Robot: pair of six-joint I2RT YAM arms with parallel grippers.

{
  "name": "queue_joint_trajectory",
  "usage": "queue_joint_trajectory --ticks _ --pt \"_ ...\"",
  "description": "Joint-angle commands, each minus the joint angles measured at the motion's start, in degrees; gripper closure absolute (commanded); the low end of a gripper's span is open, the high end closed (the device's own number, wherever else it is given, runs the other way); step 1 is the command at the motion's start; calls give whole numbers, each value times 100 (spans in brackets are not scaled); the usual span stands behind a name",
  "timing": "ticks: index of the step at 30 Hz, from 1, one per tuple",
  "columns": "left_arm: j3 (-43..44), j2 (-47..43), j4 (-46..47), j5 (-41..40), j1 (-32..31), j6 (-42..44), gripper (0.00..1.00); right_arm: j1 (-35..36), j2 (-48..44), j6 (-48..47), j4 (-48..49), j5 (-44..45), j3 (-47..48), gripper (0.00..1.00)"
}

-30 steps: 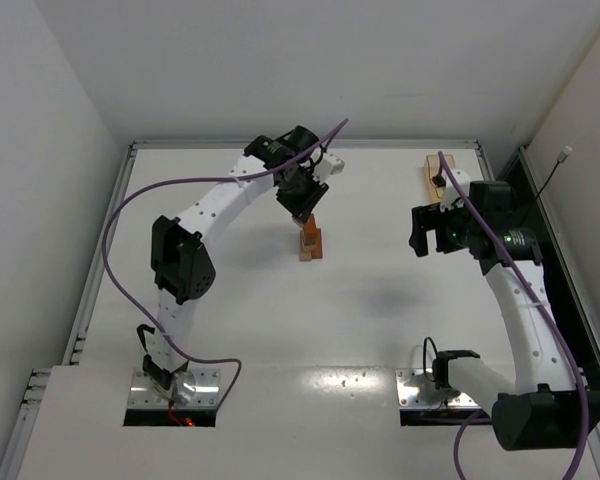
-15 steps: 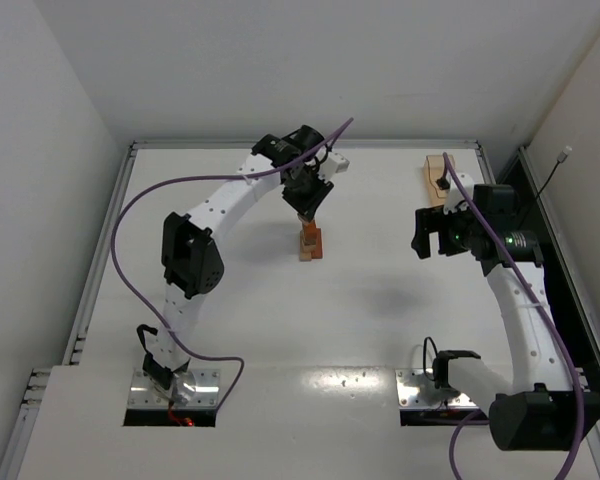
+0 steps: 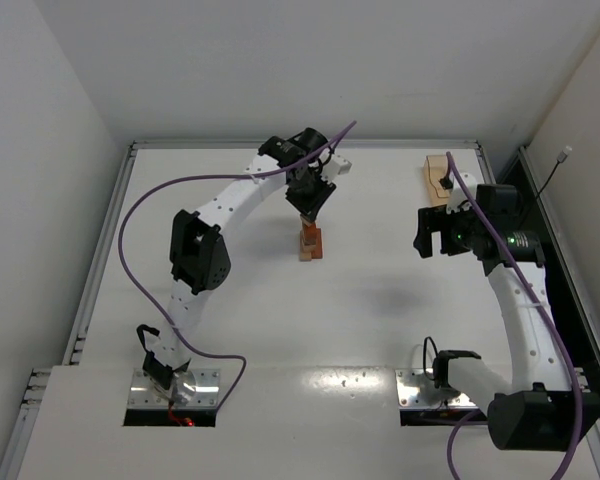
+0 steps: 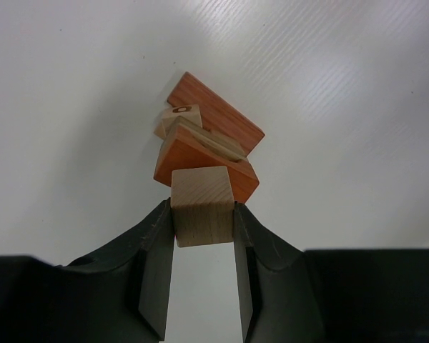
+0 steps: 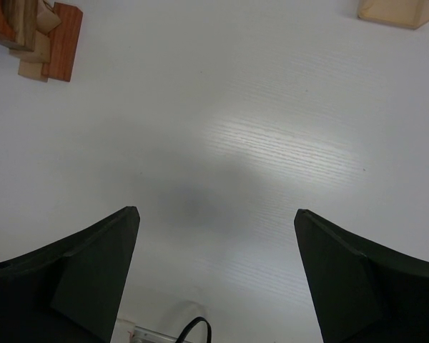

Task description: Build the wood block tower

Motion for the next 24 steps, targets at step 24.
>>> queue_joint_trajectory --ticks 24 --pt "283 96 67 55 152 -47 68 -32 279 85 355 -245 100 12"
